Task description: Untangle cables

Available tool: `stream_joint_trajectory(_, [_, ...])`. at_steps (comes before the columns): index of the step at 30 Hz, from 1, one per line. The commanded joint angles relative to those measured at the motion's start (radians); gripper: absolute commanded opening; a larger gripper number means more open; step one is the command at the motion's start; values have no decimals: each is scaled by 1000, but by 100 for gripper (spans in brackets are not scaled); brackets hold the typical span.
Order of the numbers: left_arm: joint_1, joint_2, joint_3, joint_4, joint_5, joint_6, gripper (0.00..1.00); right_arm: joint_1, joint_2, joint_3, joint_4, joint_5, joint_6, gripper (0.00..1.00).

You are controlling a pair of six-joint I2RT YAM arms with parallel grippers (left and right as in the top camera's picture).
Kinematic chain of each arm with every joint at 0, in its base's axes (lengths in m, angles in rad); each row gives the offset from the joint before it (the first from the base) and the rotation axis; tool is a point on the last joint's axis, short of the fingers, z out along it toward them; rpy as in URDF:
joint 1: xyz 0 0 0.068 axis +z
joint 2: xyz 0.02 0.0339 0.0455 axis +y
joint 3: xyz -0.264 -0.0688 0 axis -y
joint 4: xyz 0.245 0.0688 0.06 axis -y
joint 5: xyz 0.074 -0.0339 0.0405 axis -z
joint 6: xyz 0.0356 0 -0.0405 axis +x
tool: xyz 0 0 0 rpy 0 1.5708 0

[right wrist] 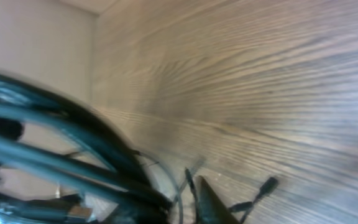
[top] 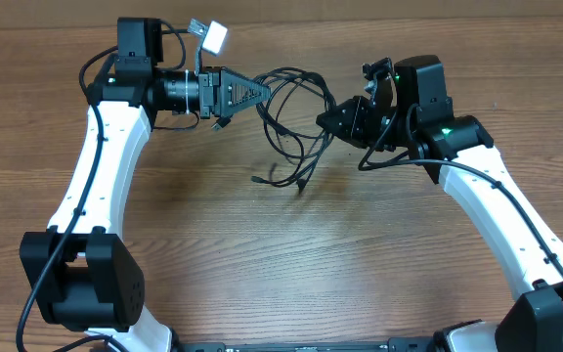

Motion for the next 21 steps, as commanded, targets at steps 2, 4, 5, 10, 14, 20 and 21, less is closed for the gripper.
stream_joint_trajectory(2, [-10, -1, 13, 37, 117, -63, 4, -18, -20, 12, 13, -75, -148, 72])
stream_joint_trajectory(4, [-13, -1, 13, 71, 117, -85, 4, -31, -27, 46, 9, -190, -191, 84])
stream_joint_trajectory(5, [-13, -1, 13, 82, 117, -85, 4, -34, -33, 59, 7, -204, -188, 85])
stream_joint_trajectory(10, [-18, -1, 13, 109, -21, -132, 4, -24, -60, 124, 58, -214, -5, 70])
stream_joint_trajectory(14, [-38, -1, 13, 108, -114, -163, 4, 10, -58, 123, 72, -56, 175, 62])
stream_joint_trajectory(20, [-47, -1, 13, 106, -302, -289, 4, 21, -58, 123, 14, 89, 228, 54])
stream_joint_trajectory(21, [-47, -1, 13, 106, -314, -290, 4, 13, -58, 124, -13, 132, 228, 56])
